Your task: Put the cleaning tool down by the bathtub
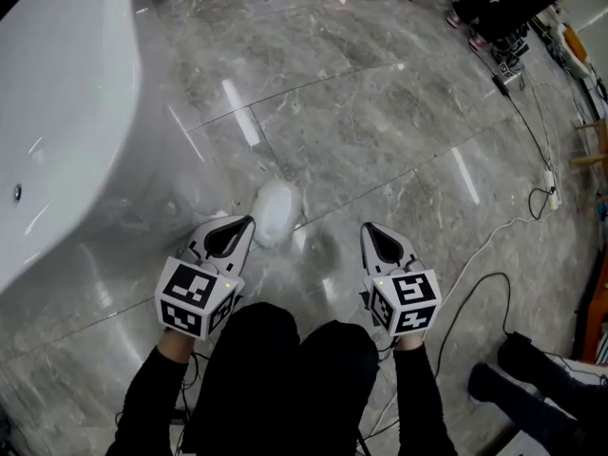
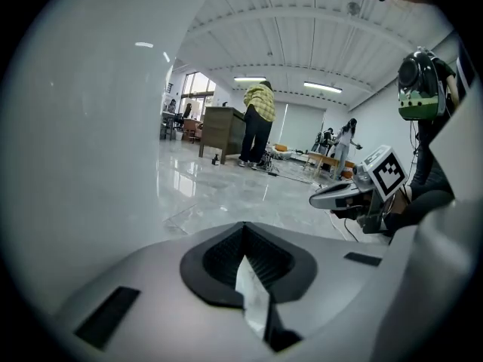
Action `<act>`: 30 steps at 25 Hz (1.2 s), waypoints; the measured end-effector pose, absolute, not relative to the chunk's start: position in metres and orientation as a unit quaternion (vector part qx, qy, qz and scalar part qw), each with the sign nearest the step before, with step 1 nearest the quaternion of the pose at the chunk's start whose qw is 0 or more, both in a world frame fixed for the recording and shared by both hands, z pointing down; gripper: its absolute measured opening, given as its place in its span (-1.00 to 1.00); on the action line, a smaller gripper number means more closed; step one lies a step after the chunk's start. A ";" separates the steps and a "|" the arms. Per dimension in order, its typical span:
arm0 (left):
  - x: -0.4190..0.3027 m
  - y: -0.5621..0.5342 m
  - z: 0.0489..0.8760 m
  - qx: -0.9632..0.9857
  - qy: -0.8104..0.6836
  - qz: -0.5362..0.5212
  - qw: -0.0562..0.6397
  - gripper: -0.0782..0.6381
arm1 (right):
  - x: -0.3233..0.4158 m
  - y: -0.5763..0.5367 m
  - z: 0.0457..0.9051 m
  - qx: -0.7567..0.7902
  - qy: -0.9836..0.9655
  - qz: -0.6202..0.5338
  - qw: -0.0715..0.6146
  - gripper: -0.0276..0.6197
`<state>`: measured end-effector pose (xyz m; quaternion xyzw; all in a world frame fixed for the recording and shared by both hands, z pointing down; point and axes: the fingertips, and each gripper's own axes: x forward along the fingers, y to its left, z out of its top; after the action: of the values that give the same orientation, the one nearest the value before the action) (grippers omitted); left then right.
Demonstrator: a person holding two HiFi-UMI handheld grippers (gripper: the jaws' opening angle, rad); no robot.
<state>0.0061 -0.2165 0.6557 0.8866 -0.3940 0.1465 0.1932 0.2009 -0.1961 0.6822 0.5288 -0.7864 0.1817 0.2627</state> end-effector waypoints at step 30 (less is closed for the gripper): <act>-0.002 -0.195 0.619 0.885 -0.397 0.118 0.214 -0.76 | 0.179 -0.172 0.630 0.498 -0.815 0.143 0.259 -0.91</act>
<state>-0.0017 -0.1952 0.6189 0.8845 -0.3973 0.1178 0.2142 0.1792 -0.1721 0.6304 0.4977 -0.8154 0.1435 0.2585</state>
